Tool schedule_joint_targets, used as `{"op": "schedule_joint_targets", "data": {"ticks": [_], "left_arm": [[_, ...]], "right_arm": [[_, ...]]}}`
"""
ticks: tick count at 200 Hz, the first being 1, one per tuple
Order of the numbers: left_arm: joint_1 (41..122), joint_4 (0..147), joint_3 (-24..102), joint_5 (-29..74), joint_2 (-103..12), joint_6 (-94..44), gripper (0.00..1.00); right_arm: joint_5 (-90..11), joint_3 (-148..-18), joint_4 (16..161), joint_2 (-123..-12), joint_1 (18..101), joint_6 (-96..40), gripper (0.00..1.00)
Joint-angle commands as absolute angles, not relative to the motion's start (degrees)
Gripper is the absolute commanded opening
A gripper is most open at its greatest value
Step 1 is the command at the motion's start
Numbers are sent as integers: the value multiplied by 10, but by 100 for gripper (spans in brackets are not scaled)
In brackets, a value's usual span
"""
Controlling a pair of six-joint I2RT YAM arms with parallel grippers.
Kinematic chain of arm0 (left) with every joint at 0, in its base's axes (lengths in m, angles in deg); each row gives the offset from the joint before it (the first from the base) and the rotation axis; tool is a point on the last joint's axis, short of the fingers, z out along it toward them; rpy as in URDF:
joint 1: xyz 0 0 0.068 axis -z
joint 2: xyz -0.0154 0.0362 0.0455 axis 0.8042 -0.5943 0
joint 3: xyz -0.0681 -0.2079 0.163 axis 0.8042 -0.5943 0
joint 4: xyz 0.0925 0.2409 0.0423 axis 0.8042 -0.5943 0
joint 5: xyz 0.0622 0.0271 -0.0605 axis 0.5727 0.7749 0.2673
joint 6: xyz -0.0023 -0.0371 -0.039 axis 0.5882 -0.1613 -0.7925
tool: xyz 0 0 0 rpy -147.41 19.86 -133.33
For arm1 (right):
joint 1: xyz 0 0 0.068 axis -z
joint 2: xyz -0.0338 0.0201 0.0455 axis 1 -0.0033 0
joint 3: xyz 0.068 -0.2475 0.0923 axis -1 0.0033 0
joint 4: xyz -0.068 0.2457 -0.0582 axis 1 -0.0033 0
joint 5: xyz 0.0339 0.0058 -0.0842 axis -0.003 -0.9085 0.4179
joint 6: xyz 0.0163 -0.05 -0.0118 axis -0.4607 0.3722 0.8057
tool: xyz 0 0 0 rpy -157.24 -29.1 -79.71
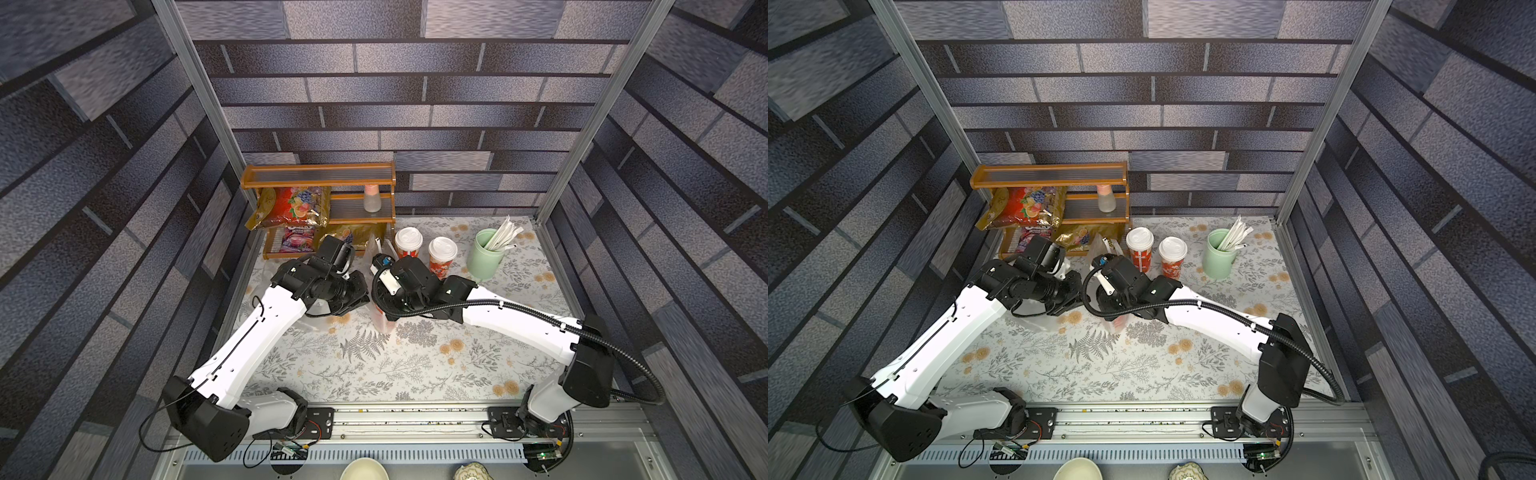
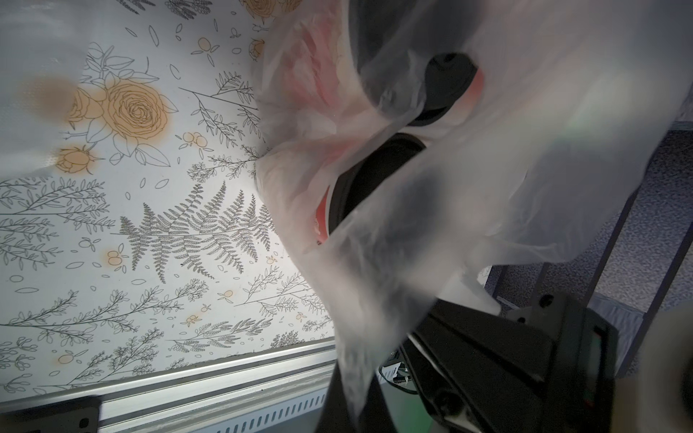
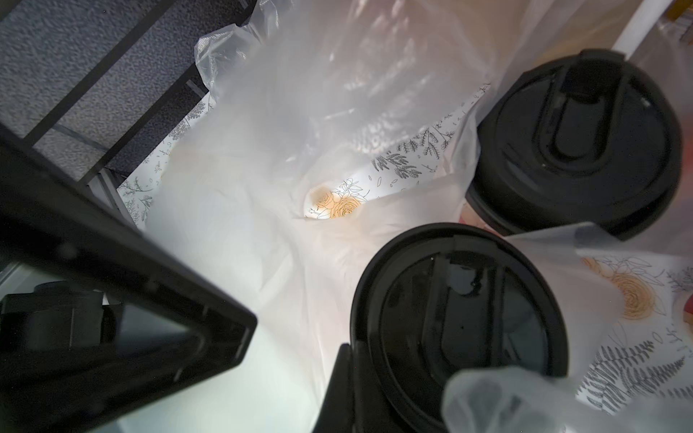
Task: Pack milk tea into plastic carrier bags
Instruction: Place the straw in the plastic carrier bag, then move the plastic carrier bag to the center of the board.
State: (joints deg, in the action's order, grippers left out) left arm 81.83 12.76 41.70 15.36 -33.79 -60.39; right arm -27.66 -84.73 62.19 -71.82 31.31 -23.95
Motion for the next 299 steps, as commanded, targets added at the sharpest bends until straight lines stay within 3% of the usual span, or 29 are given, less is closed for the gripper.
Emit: {"op": "schedule_joint_targets", "data": {"ticks": [1, 82, 93, 123, 144, 193, 241, 299], "left_arm": [[814, 132, 413, 150, -326, -607, 0], [814, 128, 419, 149, -328, -606, 0], [814, 126, 418, 149, -328, -605, 0], [812, 126, 420, 152, -325, -602, 14], [811, 126, 422, 156, -321, -598, 29], [786, 118, 435, 162, -310, -574, 53], [743, 120, 453, 147, -311, -526, 62], [738, 57, 527, 167, -391, -411, 72]], "right_arm": [[-283, -825, 663, -725, 307, -230, 0], [-288, -800, 673, -727, 307, -227, 0], [-287, -809, 661, -722, 307, -226, 5], [-279, -839, 634, -705, 307, -224, 27], [-277, -860, 617, -693, 306, -222, 35], [-256, -903, 585, -661, 307, -209, 39], [-218, -962, 530, -656, 315, -218, 40], [-220, -1111, 355, -729, 366, -337, 43]]}}
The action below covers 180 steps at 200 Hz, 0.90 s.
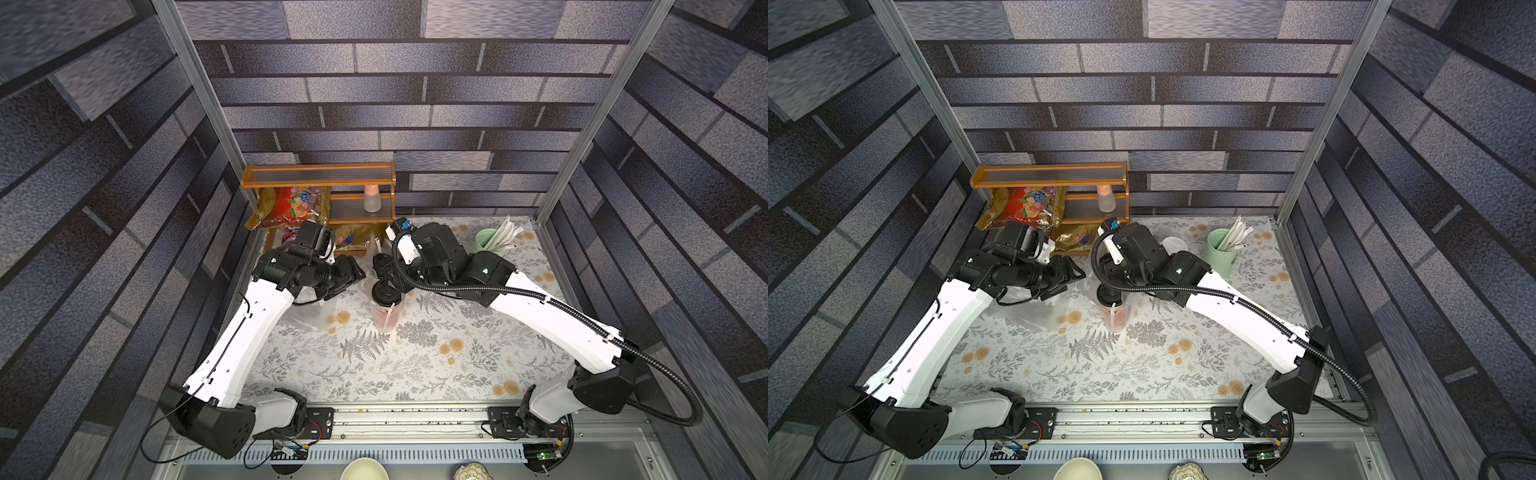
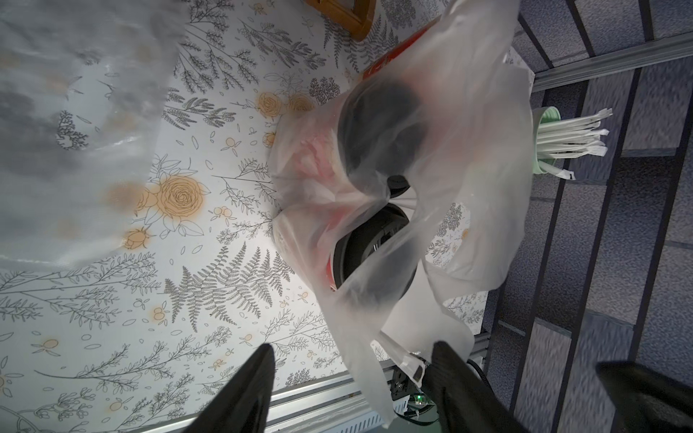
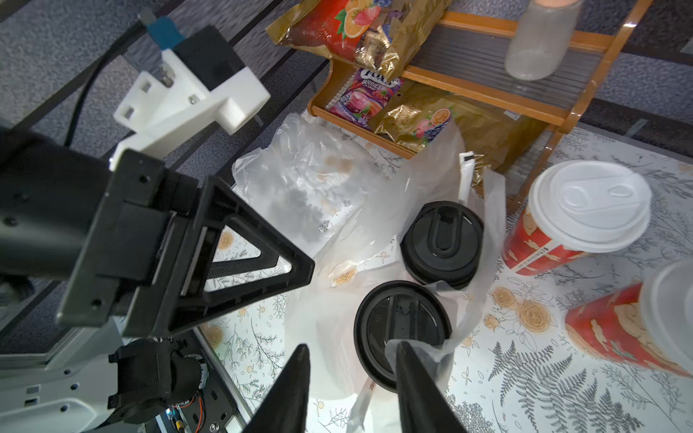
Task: Pack milk tea into plastic carrier bags
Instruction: Move the plastic carrier bag to the center of the board.
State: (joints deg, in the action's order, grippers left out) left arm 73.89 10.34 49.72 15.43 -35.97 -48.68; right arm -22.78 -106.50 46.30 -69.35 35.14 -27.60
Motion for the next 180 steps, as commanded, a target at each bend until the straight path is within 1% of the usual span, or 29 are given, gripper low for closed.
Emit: {"op": "schedule_joint_targets", "data": {"ticks": [1, 19, 29, 43, 70, 101, 134, 180], "left_arm": [[738, 58, 528, 166, -393, -409, 72], [738, 48, 551, 156, -424, -375, 73], [737, 41, 567, 154, -441, -357, 73], [735, 30, 584, 155, -463, -336, 74], [730, 30, 594, 147, -488, -315, 73], [730, 43, 606, 133, -508, -308, 71], [729, 46, 620, 125, -528, -299, 63], [728, 49, 628, 122, -530, -297, 55]], "right_arm": [[-221, -1113, 352, -730, 367, -338, 44], [-227, -1158, 305, -765, 371, -351, 49], [-229, -1181, 284, -784, 372, -351, 54], [-221, -1215, 252, -816, 374, -353, 56], [-212, -1253, 226, -861, 382, -360, 56], [-214, -1251, 224, -880, 393, -373, 55], [-214, -1252, 221, -885, 398, -372, 53], [-194, -1288, 197, -862, 400, -368, 54]]}}
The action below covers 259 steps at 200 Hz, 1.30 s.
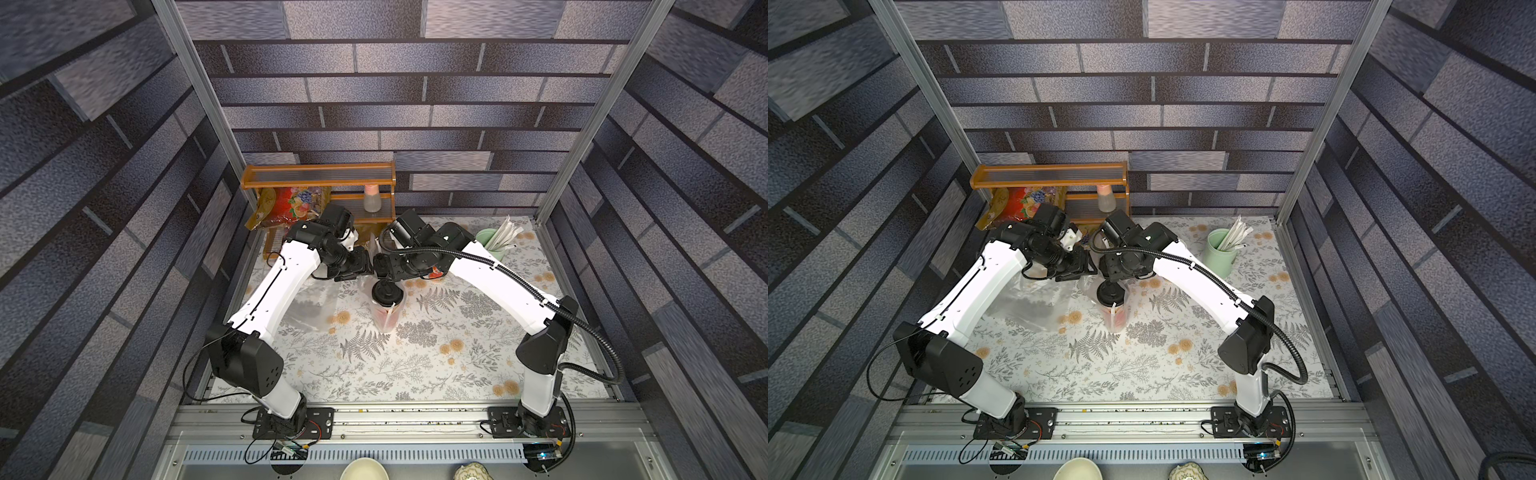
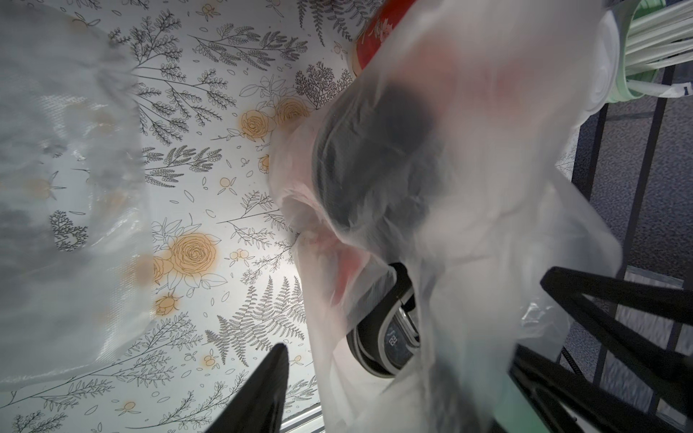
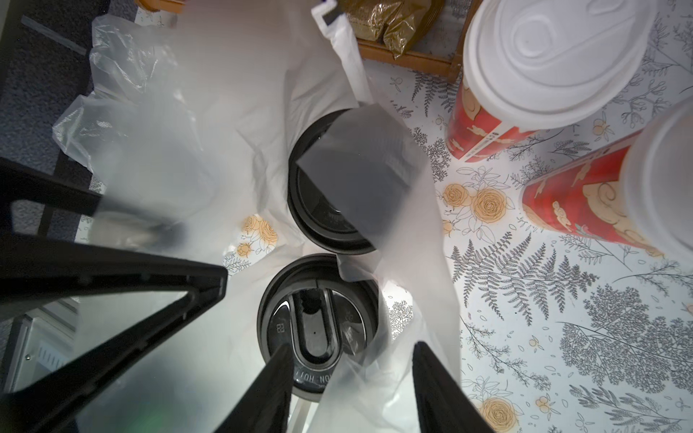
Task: Pack milk tea into plastic carrier bags
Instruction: Move the plastic carrier bag to the center of the board.
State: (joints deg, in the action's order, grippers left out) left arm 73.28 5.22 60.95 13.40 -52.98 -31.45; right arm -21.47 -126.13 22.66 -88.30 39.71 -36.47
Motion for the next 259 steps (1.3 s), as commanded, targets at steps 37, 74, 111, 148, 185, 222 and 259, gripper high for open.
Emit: {"op": "schedule_joint_targets", "data": {"ticks": [37, 74, 111, 148, 185, 222, 259], "left_arm": [[728, 48, 628, 122, -533, -298, 54], [728, 49, 627, 125, -532, -300, 54], [728, 49, 629, 128, -531, -301, 54], [726, 53, 628, 128, -534, -301, 54], [721, 63, 627, 128, -536, -300, 51], [709, 77, 629, 116, -545, -300, 45], [699, 97, 634, 99, -546, -300, 21]], "right_arm": [[-179, -1287, 185, -863, 407, -379, 57], [-162, -1304, 178, -875, 408, -389, 60], [-148, -1293, 195, -859, 413, -390, 62], [-246, -1288, 213, -895, 423, -390, 58], [-247, -1296, 212, -918, 431, -390, 52], [-254, -1307, 219, -933, 440, -386, 36], [-258, -1338, 219, -945, 439, -382, 10]]}}
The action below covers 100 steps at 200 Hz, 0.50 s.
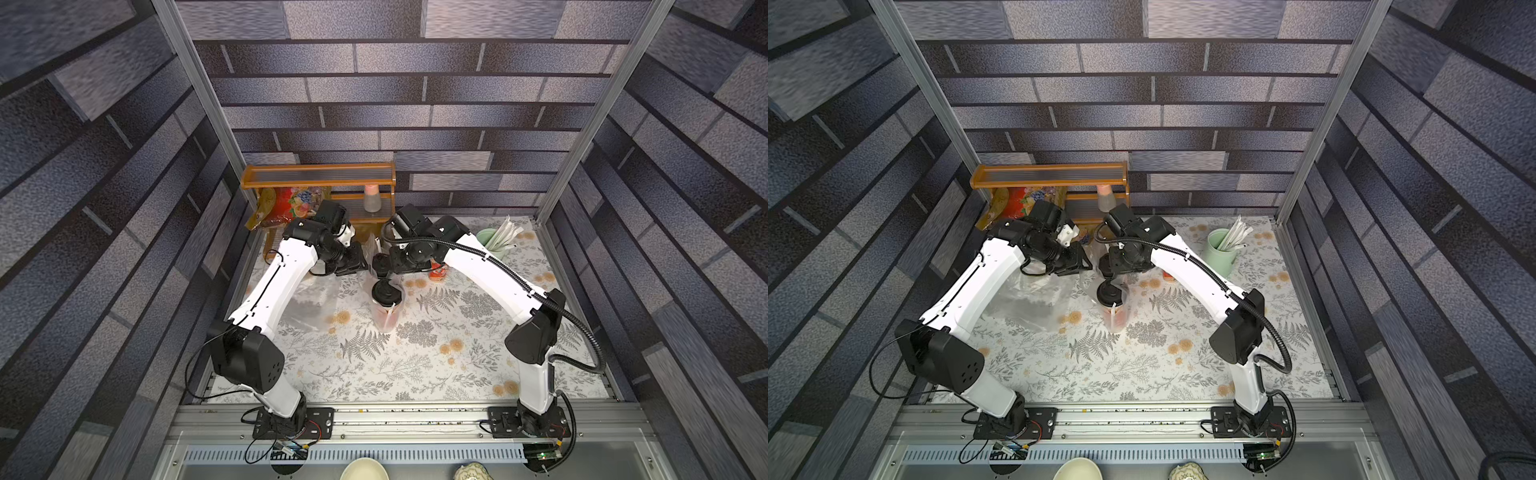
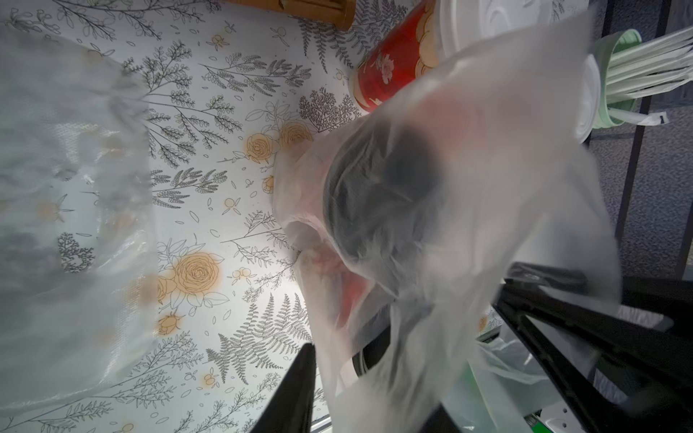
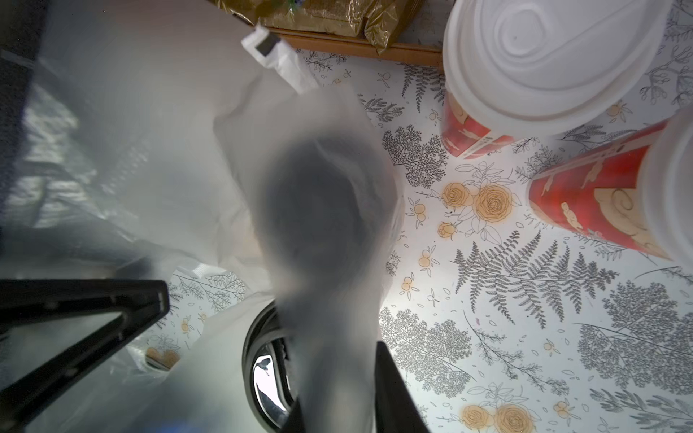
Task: Pack milk tea into plastic carrier bags
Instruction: Move the plastic carrier bag to the center of the board.
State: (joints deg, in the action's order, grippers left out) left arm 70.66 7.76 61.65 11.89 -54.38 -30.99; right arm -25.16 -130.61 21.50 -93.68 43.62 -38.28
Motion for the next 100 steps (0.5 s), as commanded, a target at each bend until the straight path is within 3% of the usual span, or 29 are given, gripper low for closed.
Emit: {"op": "schedule_joint_targets", "data": {"ticks": [1, 20, 34, 100], "left_arm": [[699, 98, 634, 98, -546, -300, 20], [690, 104, 638, 92, -546, -301, 6], [682, 107, 641, 91, -546, -302, 0], [655, 102, 676, 92, -573, -294, 0]], "right_arm": [[-259, -1339, 219, -945, 439, -381, 9], [-261, -1356, 219, -951, 440, -379, 0], [-262, -1368, 219, -951, 440, -377, 0], [-266, -1446, 217, -1015, 449, -374, 0]]}}
